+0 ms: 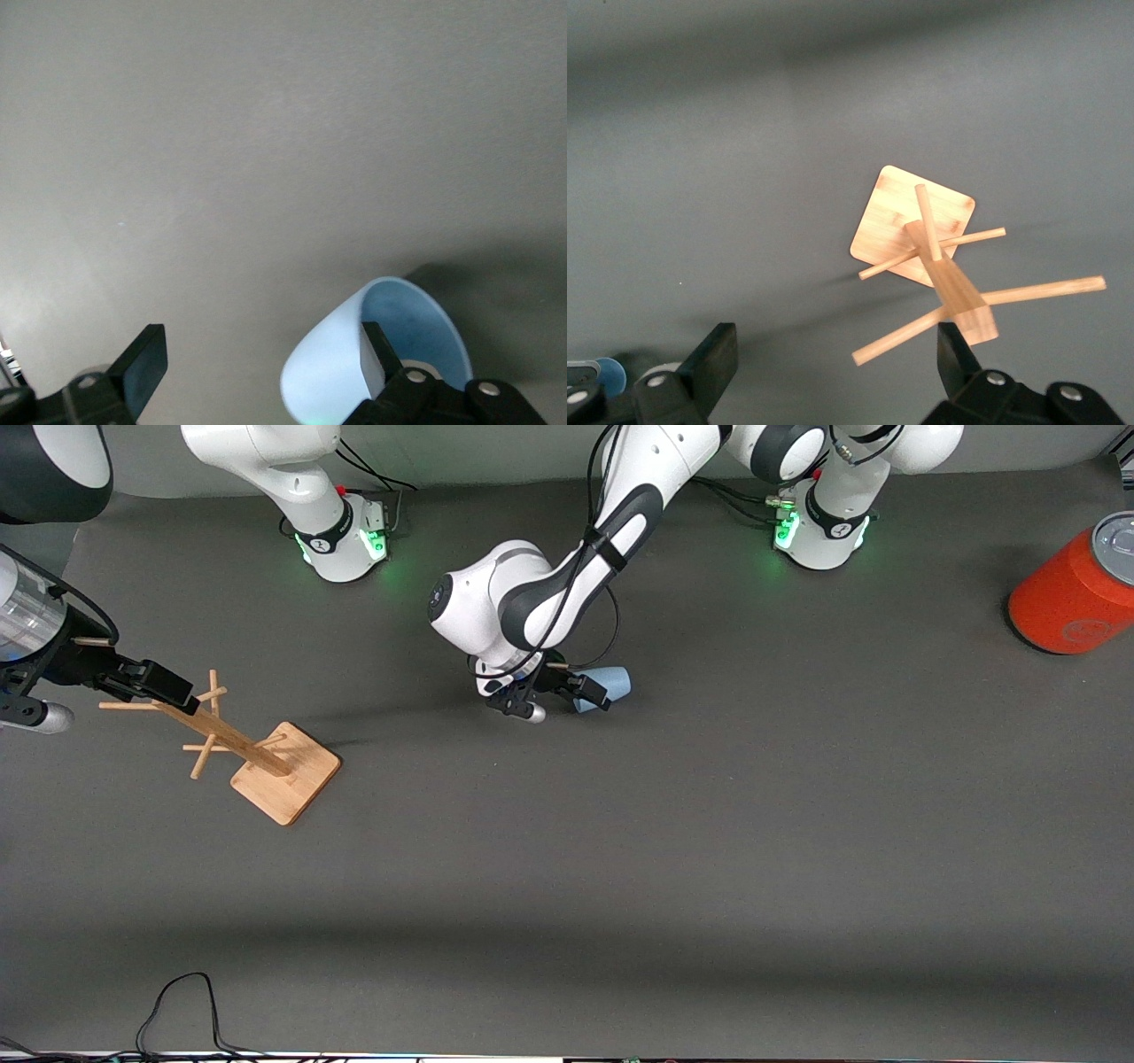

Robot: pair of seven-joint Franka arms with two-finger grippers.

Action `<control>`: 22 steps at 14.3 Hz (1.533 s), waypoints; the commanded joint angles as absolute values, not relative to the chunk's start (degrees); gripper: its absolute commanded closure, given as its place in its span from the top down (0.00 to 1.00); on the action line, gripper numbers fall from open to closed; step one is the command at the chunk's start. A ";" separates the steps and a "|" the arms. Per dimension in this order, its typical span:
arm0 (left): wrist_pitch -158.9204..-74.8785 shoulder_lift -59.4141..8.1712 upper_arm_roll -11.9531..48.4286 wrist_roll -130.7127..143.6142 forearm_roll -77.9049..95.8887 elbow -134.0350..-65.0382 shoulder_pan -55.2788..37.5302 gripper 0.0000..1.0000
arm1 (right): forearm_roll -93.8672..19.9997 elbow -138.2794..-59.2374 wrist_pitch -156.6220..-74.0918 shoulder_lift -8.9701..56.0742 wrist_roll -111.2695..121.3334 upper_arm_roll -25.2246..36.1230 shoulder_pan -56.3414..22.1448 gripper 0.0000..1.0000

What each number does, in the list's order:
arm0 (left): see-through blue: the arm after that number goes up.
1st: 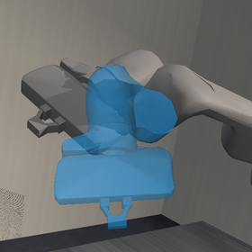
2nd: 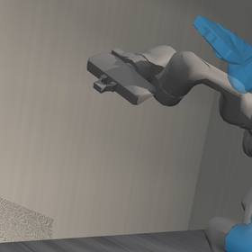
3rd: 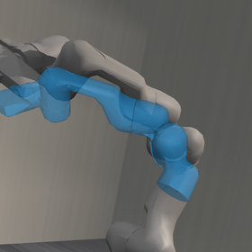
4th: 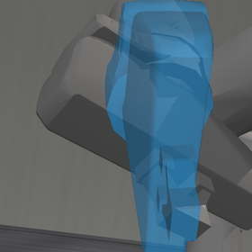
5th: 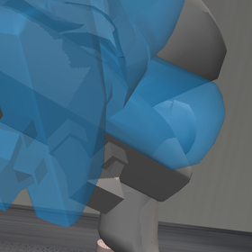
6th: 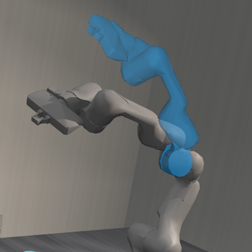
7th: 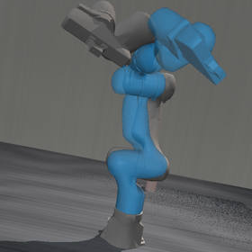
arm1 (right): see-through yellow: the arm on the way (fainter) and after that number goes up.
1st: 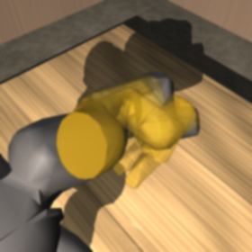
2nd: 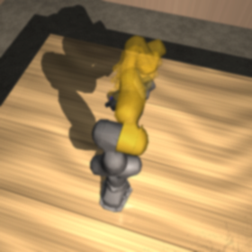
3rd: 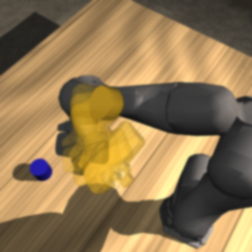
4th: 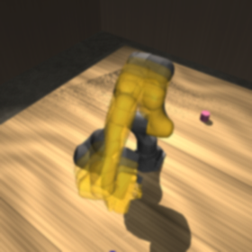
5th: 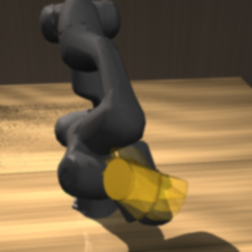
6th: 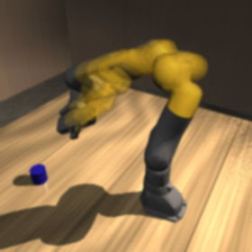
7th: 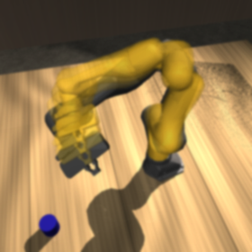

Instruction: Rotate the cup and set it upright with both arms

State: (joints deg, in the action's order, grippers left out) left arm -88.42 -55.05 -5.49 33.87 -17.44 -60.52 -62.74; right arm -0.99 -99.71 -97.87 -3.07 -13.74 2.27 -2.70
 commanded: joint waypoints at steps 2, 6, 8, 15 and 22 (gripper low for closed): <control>-89.82 -57.83 -5.54 35.95 -17.14 -59.15 -63.02 0.96 | -2.37 -101.07 -97.38 -4.83 -10.99 0.88 -0.97 1.00; -86.50 -57.66 -5.54 32.27 -17.75 -59.77 -63.28 0.82 | -2.37 -100.99 -98.17 -4.66 -10.90 0.53 0.09 1.00; -85.52 -57.74 -5.54 30.94 -18.54 -60.11 -63.54 0.50 | -2.37 -100.99 -98.26 -4.66 -10.90 -0.35 0.53 1.00; -82.10 -57.13 -5.71 25.24 -22.32 -61.17 -64.78 0.00 | -2.02 -101.07 -98.26 -4.31 -10.90 -0.09 -0.18 1.00; -77.25 -46.53 -7.82 31.60 -17.78 -57.57 -58.46 0.00 | -1.41 -101.07 -98.96 -3.96 -7.64 0.70 -0.09 1.00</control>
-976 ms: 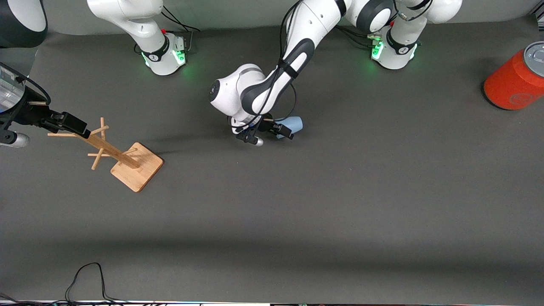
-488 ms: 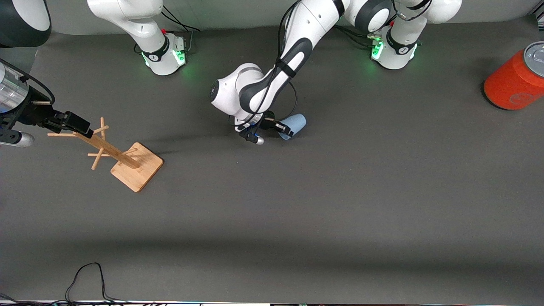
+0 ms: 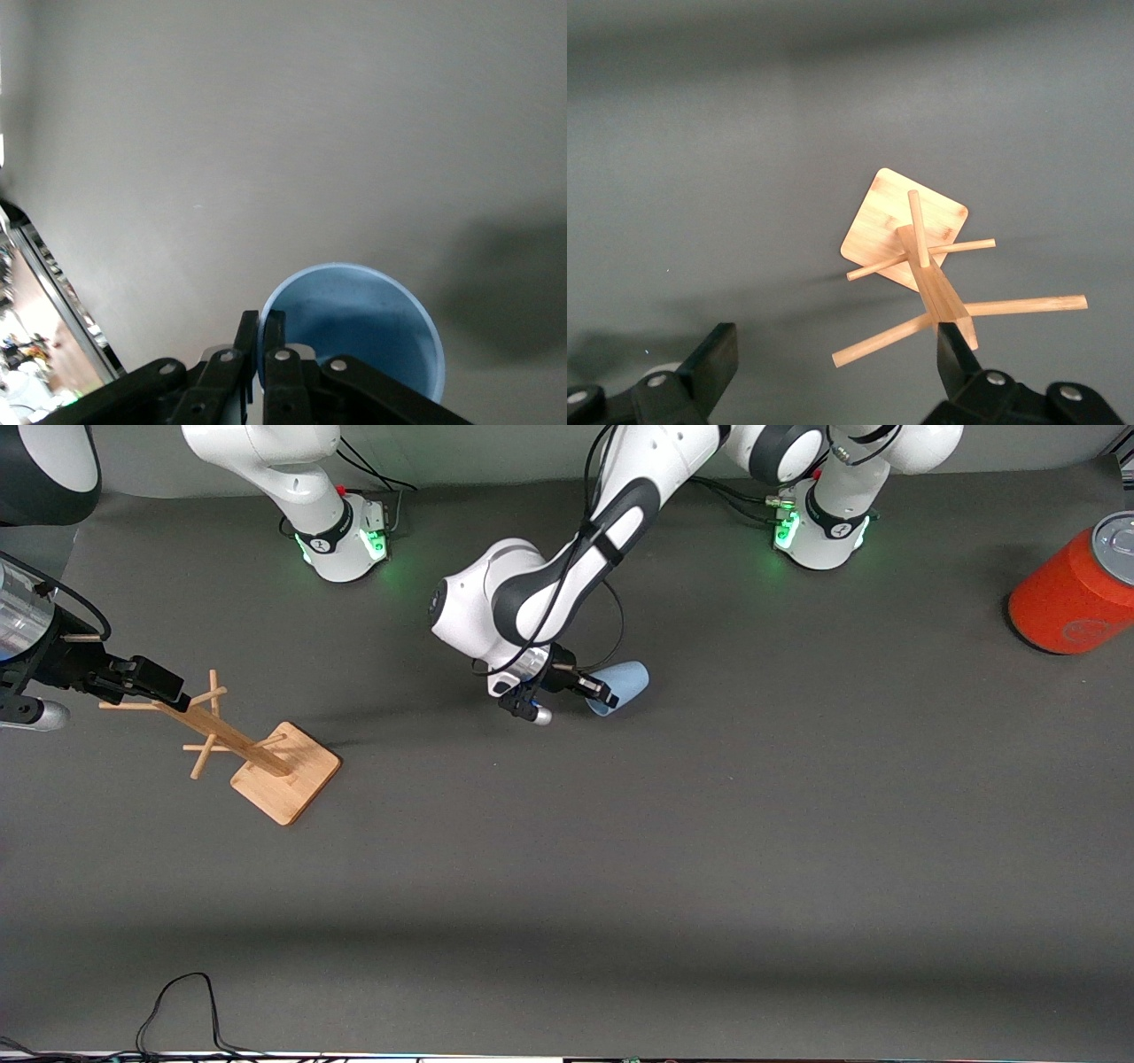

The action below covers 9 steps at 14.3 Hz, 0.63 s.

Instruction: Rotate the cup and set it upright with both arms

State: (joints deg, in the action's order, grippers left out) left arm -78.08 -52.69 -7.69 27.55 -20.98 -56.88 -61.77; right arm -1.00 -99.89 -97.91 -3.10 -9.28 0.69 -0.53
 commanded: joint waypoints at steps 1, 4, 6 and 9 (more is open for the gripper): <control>-78.21 -43.62 -7.82 34.25 -15.14 -57.66 -56.19 0.00 | -1.41 -101.07 -98.96 -3.69 -7.56 0.70 -0.09 1.00; -88.55 -33.44 -7.82 39.09 -11.69 -64.81 -51.78 0.00 | -1.32 -101.34 -98.88 -3.78 -7.12 0.79 0.35 1.00; -101.36 -25.17 -7.91 41.47 -11.08 -77.46 -49.93 0.00 | -0.27 -101.77 -99.05 -3.87 -7.12 1.05 -0.08 1.00; -116.41 -19.88 -7.91 47.61 -11.25 -91.54 -49.31 0.00 | 1.23 -101.60 -100.02 -3.78 -7.21 0.53 -0.53 1.00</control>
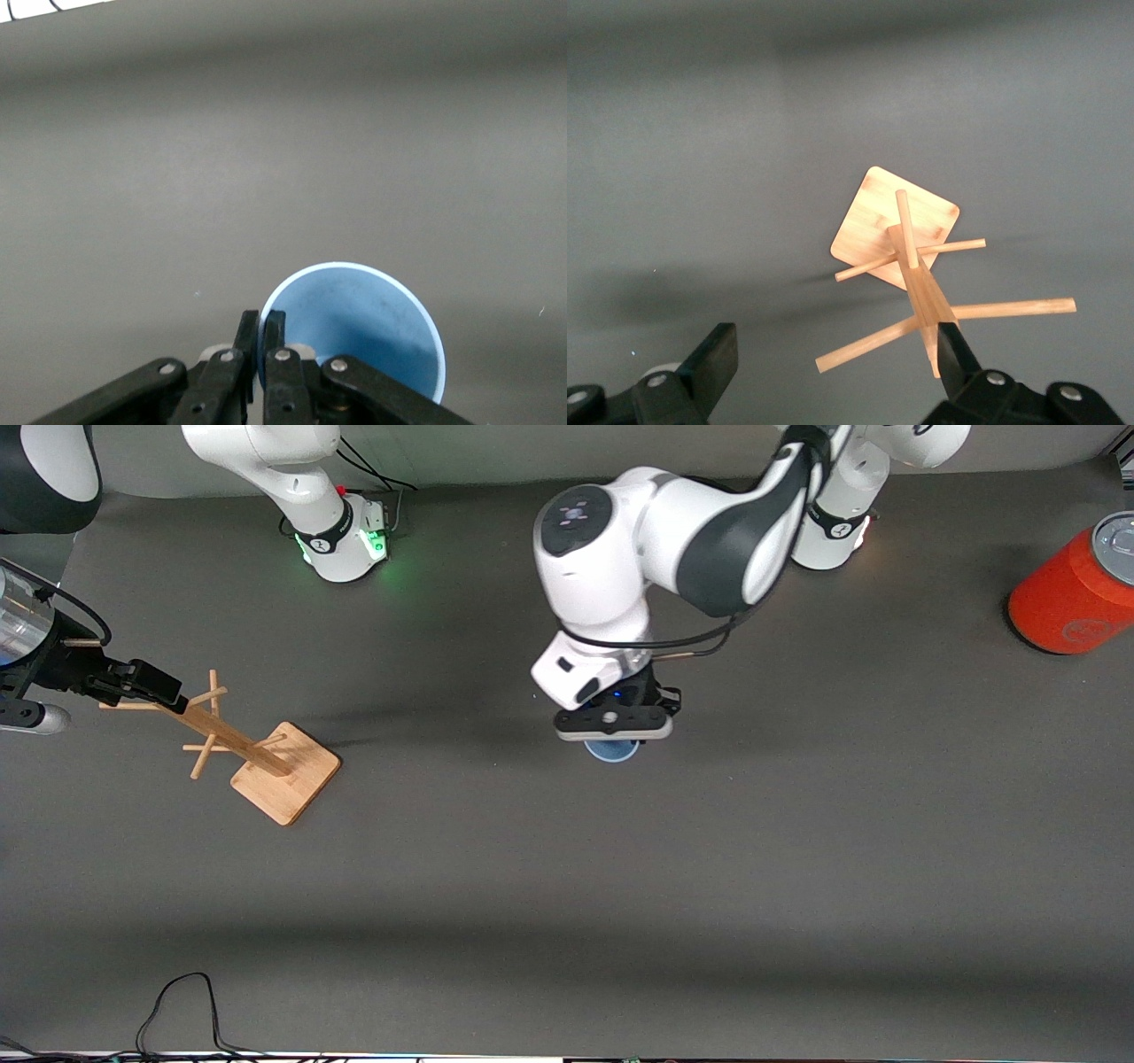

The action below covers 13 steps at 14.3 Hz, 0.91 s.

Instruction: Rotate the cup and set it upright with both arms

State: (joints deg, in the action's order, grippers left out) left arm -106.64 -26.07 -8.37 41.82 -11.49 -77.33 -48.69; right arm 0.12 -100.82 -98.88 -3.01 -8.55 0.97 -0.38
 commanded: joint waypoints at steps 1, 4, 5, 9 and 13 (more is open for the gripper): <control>-121.33 -19.25 -7.91 51.29 -11.77 -95.58 -49.39 0.00 | 1.23 -101.60 -100.02 -3.87 -7.12 0.53 -0.44 1.00; -134.52 -20.12 -7.91 63.69 -12.74 -103.07 -50.18 0.00 | 1.32 -101.60 -99.84 -4.04 -5.89 0.53 -0.44 1.00; -137.78 -20.56 -7.91 65.81 -15.27 -105.62 -50.45 0.00 | 1.32 -101.69 -99.84 -4.13 -5.89 0.53 -0.53 1.00; -140.80 -24.86 -7.74 83.01 -30.47 -108.37 -50.80 0.00 | 1.32 -101.87 -99.84 -4.22 -3.88 0.88 -0.44 1.00; -142.73 -28.39 -7.73 91.66 -33.57 -108.19 -52.82 0.00 | 1.67 -101.95 -99.84 -4.31 -4.04 0.79 -0.53 1.00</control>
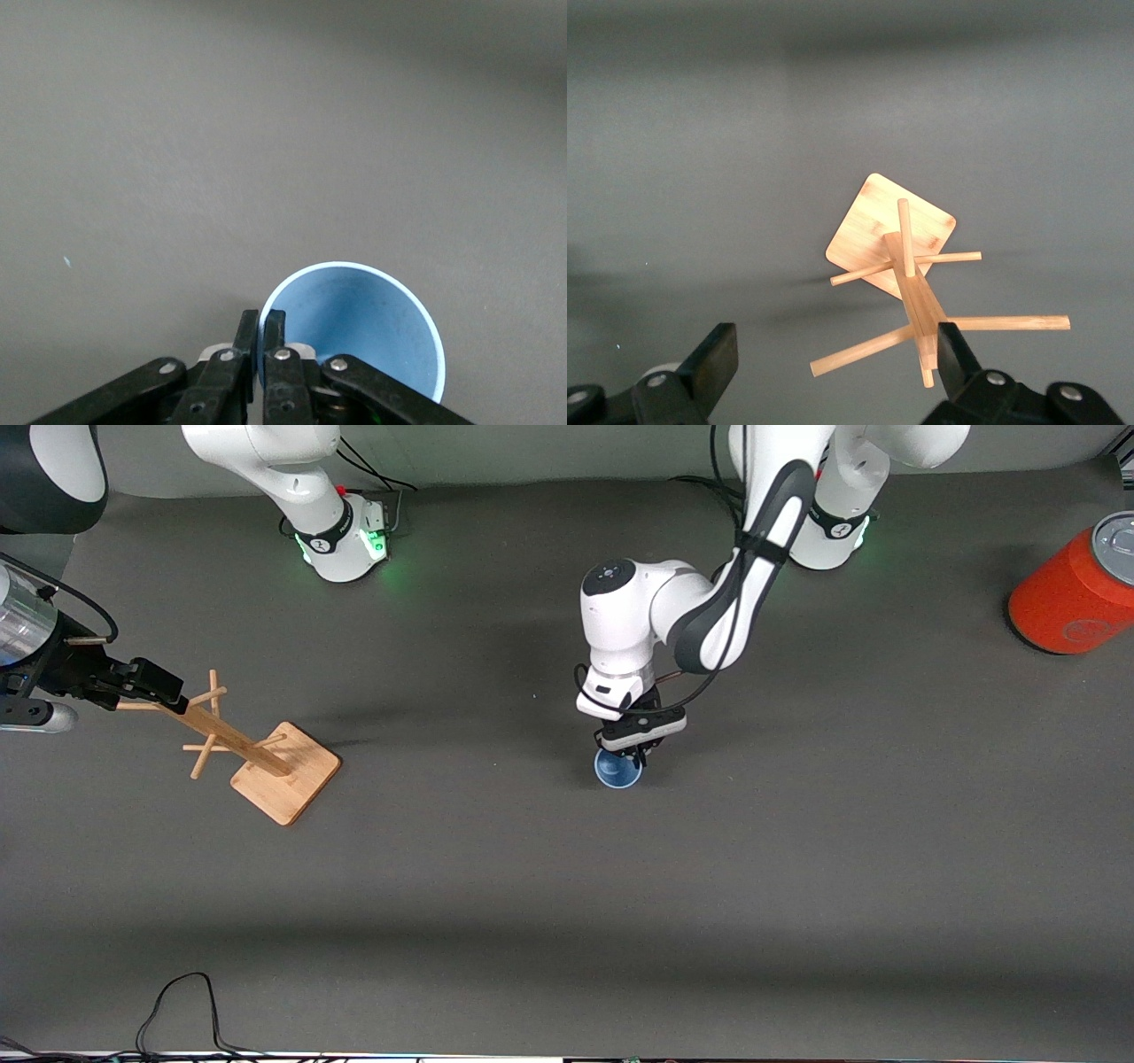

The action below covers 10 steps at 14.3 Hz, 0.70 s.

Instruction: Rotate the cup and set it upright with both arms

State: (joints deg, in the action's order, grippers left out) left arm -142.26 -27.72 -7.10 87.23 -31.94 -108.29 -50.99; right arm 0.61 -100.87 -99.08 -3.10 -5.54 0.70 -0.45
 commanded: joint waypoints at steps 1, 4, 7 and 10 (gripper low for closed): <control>-142.65 -28.39 -7.73 92.19 -33.57 -108.28 -52.91 0.00 | 2.37 -101.95 -99.93 -4.31 -3.96 0.79 -0.53 1.00; -142.04 -28.04 -7.65 93.78 -33.57 -108.46 -53.26 0.99 | 3.08 -102.04 -100.11 -4.22 -3.87 0.97 -0.53 1.00; -140.98 -27.16 -7.56 94.13 -33.49 -108.46 -53.79 1.00 | 3.08 -101.78 -100.28 -4.22 -3.95 1.05 -0.44 1.00; -139.49 -25.85 -7.47 93.61 -33.05 -108.11 -54.05 1.00 | 3.08 -101.69 -100.28 -4.22 -3.52 1.05 -0.35 1.00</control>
